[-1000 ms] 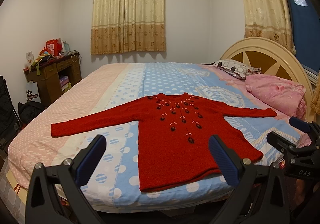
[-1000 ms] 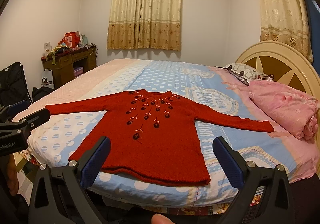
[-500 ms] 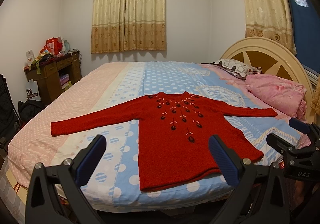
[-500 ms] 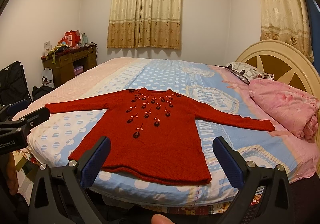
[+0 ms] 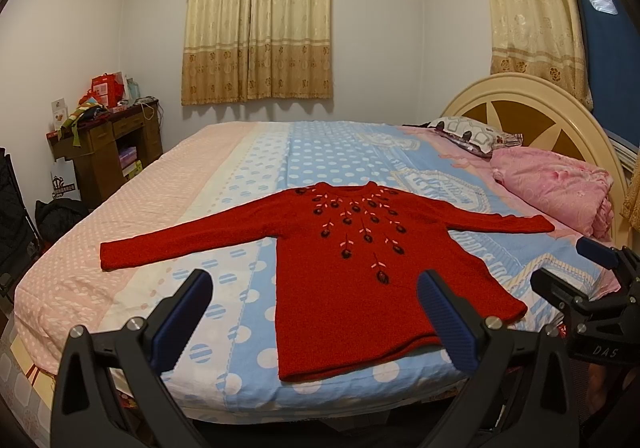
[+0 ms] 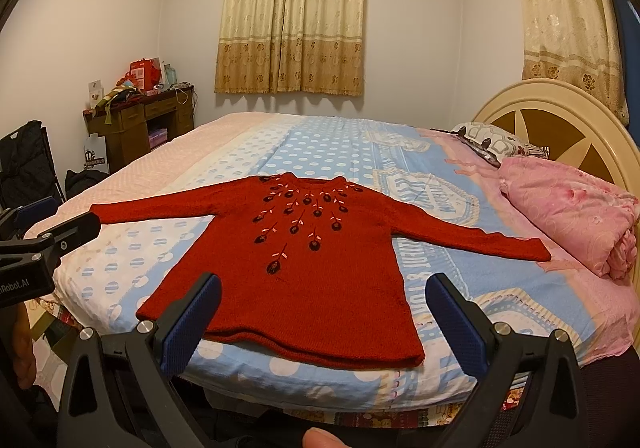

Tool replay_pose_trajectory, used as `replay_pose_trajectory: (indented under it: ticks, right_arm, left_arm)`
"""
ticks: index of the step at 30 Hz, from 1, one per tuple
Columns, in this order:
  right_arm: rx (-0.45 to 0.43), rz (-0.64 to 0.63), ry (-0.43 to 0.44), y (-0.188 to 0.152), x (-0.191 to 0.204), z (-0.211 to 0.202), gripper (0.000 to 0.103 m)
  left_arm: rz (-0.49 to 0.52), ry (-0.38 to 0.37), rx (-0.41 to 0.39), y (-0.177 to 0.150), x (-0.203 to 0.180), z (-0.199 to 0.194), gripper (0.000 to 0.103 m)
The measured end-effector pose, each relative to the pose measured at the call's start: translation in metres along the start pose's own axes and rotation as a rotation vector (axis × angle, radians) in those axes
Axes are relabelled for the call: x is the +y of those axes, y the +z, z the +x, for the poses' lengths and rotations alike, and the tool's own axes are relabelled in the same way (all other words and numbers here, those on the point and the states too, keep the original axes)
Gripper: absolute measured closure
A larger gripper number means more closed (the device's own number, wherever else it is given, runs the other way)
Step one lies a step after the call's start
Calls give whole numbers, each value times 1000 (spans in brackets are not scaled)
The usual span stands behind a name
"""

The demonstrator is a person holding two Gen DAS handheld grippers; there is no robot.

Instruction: Fold small clothes

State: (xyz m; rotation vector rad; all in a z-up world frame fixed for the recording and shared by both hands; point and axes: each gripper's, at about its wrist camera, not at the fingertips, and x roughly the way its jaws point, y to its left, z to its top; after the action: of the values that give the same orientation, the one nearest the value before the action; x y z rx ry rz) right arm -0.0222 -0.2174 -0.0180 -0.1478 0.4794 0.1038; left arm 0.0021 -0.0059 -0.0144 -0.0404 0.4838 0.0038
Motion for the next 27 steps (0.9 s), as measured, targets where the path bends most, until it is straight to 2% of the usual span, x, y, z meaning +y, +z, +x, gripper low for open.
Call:
replay_pose_trajectory:
  ticks: [27]
  right_arm:
    - [24, -1, -2, -4, 2, 7, 1]
  left_arm:
    - [-3, -1, 6, -1, 0, 1, 0]
